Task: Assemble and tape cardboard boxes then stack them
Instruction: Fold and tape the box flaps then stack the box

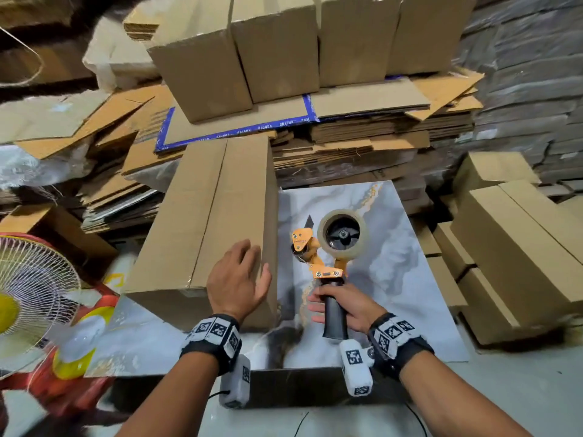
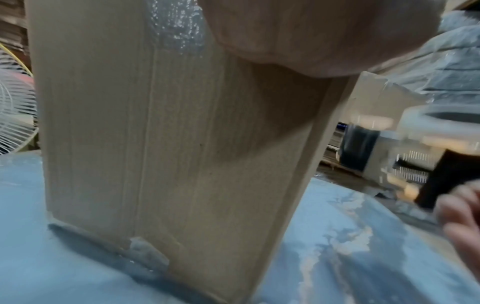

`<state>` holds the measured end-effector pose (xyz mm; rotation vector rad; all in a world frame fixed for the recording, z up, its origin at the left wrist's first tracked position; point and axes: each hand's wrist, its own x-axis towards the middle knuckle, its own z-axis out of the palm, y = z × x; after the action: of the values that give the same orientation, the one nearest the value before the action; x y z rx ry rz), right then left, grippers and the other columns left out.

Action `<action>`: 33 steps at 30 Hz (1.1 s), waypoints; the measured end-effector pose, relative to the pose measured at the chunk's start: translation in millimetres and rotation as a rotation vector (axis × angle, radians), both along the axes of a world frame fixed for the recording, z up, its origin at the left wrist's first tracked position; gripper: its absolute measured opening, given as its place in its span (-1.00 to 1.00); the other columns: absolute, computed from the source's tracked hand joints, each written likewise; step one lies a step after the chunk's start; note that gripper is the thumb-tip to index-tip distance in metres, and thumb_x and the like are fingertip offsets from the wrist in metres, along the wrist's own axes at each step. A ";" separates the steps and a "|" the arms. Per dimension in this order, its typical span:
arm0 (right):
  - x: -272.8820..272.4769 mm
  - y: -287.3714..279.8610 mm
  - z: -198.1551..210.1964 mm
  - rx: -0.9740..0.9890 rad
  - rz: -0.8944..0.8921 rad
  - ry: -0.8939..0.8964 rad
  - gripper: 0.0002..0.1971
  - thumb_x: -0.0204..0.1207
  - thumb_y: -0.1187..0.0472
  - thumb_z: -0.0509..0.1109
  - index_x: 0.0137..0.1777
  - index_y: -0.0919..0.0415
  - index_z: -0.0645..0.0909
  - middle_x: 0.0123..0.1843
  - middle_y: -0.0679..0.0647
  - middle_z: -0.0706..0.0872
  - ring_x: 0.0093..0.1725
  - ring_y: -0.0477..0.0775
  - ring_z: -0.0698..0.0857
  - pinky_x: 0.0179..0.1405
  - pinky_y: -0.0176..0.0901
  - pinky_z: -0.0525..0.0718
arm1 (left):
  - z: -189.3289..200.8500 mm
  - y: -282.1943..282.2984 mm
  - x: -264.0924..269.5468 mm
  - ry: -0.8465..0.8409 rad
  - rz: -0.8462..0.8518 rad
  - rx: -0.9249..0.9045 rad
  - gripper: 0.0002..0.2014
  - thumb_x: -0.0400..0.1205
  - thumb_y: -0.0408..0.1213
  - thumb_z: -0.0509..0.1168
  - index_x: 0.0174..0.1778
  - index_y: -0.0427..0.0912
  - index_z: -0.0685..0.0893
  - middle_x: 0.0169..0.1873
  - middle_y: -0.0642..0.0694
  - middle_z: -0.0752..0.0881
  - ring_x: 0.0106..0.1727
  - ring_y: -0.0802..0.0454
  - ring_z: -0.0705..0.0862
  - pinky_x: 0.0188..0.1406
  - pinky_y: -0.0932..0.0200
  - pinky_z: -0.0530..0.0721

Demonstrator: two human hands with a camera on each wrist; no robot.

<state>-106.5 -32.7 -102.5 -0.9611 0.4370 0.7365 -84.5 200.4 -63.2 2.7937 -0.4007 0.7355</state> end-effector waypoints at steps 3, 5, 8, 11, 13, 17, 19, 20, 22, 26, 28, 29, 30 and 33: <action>1.1 5.4 33.8 -0.216 -0.028 -0.223 -0.91 0.67 0.36 0.40 -0.06 0.38 0.65 -0.23 0.25 0.79 -0.30 0.18 0.79 -0.35 -0.07 0.79 | 15.6 -6.9 -1.8 0.113 0.067 -0.291 -0.61 0.64 0.11 0.19 0.05 -0.07 0.80 0.09 0.02 0.77 0.11 -0.07 0.74 -0.10 0.10 0.65; 3.7 9.9 56.7 -0.256 -0.039 -0.324 -0.93 0.64 0.36 0.44 -0.08 0.33 0.65 -0.34 0.20 0.71 -0.43 0.11 0.67 -0.45 -0.15 0.67 | 36.9 -8.5 1.8 0.263 0.128 -0.845 -0.63 0.73 0.09 0.20 0.09 -0.10 0.76 0.01 0.01 0.78 0.10 -0.12 0.77 -0.09 0.11 0.63; 7.2 21.9 88.6 -0.373 -0.064 -0.427 -0.84 0.61 0.37 0.46 -0.21 0.22 0.69 -0.46 0.11 0.55 -0.53 0.01 0.46 -0.57 -0.22 0.47 | 74.6 -3.5 7.9 0.686 0.056 -1.722 -0.47 0.79 0.16 0.10 0.30 -0.26 0.65 0.12 -0.29 0.77 0.14 -0.31 0.77 0.09 -0.16 0.75; 9.3 36.1 112.3 -0.526 -0.060 -0.544 -0.81 0.59 0.38 0.44 -0.26 0.24 0.61 -0.48 0.13 0.49 -0.56 0.03 0.38 -0.57 -0.21 0.37 | 96.1 9.4 6.1 0.964 -0.113 -2.065 -0.35 0.76 0.20 0.12 0.36 -0.40 0.58 0.25 -0.44 0.74 0.31 -0.35 0.72 0.24 -0.12 0.77; 11.5 46.6 123.9 -0.625 -0.024 -0.617 -0.79 0.57 0.36 0.45 -0.29 0.23 0.57 -0.48 0.14 0.48 -0.54 0.08 0.37 -0.55 -0.17 0.36 | 107.7 20.2 1.9 0.959 -0.137 -2.171 -0.53 0.77 -0.04 0.23 0.32 -0.45 0.60 0.19 -0.43 0.76 0.28 -0.32 0.73 0.19 -0.05 0.78; 15.8 71.3 138.9 -0.755 0.057 -0.683 -0.74 0.54 0.33 0.46 -0.36 0.22 0.54 -0.51 0.11 0.50 -0.53 0.10 0.40 -0.53 -0.13 0.38 | 115.1 44.2 -4.9 0.879 -0.100 -2.150 -0.91 0.71 -0.50 0.24 -0.05 -0.44 0.64 -0.20 -0.37 0.83 0.07 -0.22 0.81 0.12 -0.03 0.79; 15.9 82.6 143.3 -0.779 0.092 -0.705 -0.69 0.54 0.32 0.45 -0.41 0.19 0.50 -0.52 0.09 0.50 -0.53 0.09 0.39 -0.53 -0.14 0.36 | 110.2 54.5 -4.1 0.881 -0.083 -2.106 -0.91 0.70 -0.53 0.24 -0.11 -0.41 0.60 -0.36 -0.31 0.80 0.06 -0.22 0.81 0.19 -0.04 0.77; 15.3 90.4 144.9 -0.791 0.109 -0.718 -0.68 0.54 0.33 0.45 -0.42 0.18 0.48 -0.52 0.11 0.49 -0.54 0.09 0.38 -0.53 -0.14 0.35 | 106.5 62.4 -4.0 0.881 -0.072 -2.097 -0.93 0.69 -0.52 0.26 -0.11 -0.39 0.59 -0.34 -0.31 0.80 0.15 -0.27 0.78 0.26 -0.09 0.75; 15.0 105.4 146.7 -0.835 0.142 -0.741 -0.70 0.50 0.36 0.42 -0.42 0.18 0.46 -0.52 0.16 0.48 -0.54 0.11 0.40 -0.53 -0.11 0.36 | 97.4 76.1 -2.9 0.872 -0.017 -2.117 -0.96 0.67 -0.52 0.31 -0.09 -0.36 0.60 -0.08 -0.40 0.79 0.36 -0.34 0.70 0.40 -0.23 0.66; 14.2 130.4 148.0 -0.891 0.181 -0.777 -0.68 0.45 0.39 0.43 -0.50 0.16 0.48 -0.59 0.13 0.52 -0.59 0.11 0.46 -0.51 -0.09 0.43 | 82.3 100.5 -2.2 0.841 0.003 -2.252 -0.93 0.69 -0.50 0.28 0.05 -0.40 0.62 0.22 -0.48 0.66 0.44 -0.33 0.64 0.37 -0.23 0.69; 13.7 139.5 147.8 -0.876 0.184 -0.772 -0.69 0.46 0.42 0.41 -0.46 0.17 0.50 -0.58 0.11 0.52 -0.58 0.09 0.46 -0.49 -0.10 0.42 | 77.5 111.9 -1.4 0.830 0.027 -2.260 -0.93 0.71 -0.49 0.23 0.02 -0.41 0.61 0.09 -0.43 0.67 0.27 -0.29 0.72 0.27 -0.11 0.75; 13.5 143.5 147.8 -0.870 0.187 -0.770 -0.70 0.48 0.43 0.41 -0.45 0.17 0.50 -0.56 0.10 0.53 -0.56 0.09 0.46 -0.49 -0.10 0.41 | 76.2 117.4 -1.3 0.828 0.049 -2.249 -0.91 0.72 -0.49 0.21 -0.06 -0.39 0.60 -0.02 -0.38 0.67 0.10 -0.23 0.74 0.24 -0.04 0.75; 13.3 147.1 147.6 -0.874 0.196 -0.776 -0.69 0.48 0.42 0.42 -0.45 0.17 0.51 -0.56 0.11 0.53 -0.56 0.09 0.46 -0.48 -0.10 0.42 | 75.0 122.9 -1.6 0.833 0.062 -2.241 -0.88 0.72 -0.50 0.19 -0.12 -0.37 0.58 -0.11 -0.34 0.67 -0.03 -0.18 0.72 0.17 0.01 0.77; 11.5 156.8 149.5 -0.896 0.251 -0.823 -0.62 0.49 0.33 0.49 -0.52 0.12 0.52 -0.56 0.14 0.53 -0.56 0.10 0.45 -0.47 -0.07 0.43 | 73.6 141.4 -3.2 0.831 0.055 -2.267 -0.87 0.68 -0.60 0.16 -0.11 -0.38 0.58 -0.17 -0.32 0.67 -0.12 -0.13 0.69 -0.20 0.17 0.82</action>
<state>-95.0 124.1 47.1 -2.0705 -0.1242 0.2787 -87.7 341.8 10.4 0.6657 0.4689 -0.1951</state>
